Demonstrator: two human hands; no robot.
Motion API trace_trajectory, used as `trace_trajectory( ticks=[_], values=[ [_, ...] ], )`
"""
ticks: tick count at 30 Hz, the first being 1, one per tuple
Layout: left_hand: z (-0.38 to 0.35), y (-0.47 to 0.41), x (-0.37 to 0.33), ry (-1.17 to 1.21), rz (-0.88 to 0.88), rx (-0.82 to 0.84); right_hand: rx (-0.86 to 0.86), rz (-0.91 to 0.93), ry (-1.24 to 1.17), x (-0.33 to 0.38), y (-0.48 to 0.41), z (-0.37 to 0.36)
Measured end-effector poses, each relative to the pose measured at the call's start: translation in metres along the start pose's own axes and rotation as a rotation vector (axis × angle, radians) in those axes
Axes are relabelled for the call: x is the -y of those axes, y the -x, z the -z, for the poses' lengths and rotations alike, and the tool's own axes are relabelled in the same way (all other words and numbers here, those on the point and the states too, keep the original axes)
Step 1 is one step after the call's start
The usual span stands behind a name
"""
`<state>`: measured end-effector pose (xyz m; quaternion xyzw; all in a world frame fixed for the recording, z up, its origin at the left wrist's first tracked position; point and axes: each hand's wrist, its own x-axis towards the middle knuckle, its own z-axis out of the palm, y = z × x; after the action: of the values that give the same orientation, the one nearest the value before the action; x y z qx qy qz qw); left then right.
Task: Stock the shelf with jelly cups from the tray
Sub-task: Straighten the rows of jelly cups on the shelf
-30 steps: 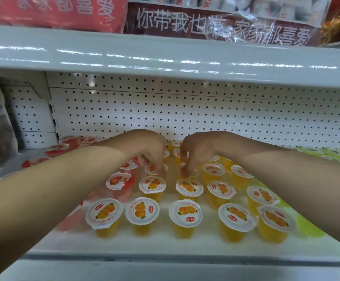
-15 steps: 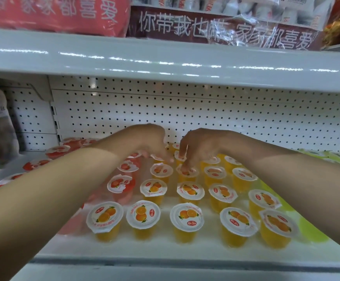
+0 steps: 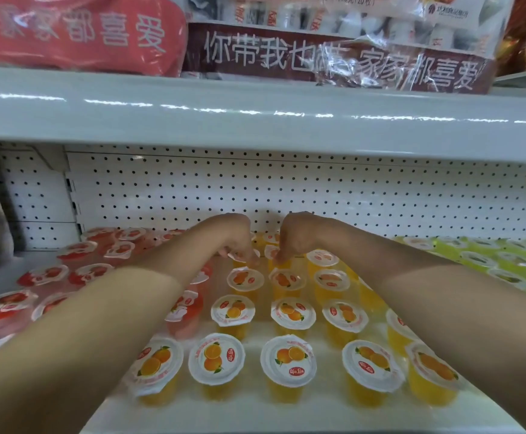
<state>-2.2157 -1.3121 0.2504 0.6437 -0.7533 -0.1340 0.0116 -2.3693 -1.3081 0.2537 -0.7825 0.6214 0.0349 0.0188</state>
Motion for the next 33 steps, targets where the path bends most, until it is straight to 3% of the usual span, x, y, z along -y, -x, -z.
trace_trajectory(
  ticks=[12,17,33],
  values=[
    [0.016,0.022,-0.005,-0.080,-0.065,-0.056,-0.080,0.084,0.043,-0.001,0.017,0.011],
    [0.010,0.047,-0.015,-0.063,-0.105,0.151,0.083,0.123,0.099,0.013,0.053,0.021],
    [0.001,0.049,-0.012,-0.186,-0.124,0.106,0.128,0.152,0.115,0.031,0.064,0.015]
  ],
)
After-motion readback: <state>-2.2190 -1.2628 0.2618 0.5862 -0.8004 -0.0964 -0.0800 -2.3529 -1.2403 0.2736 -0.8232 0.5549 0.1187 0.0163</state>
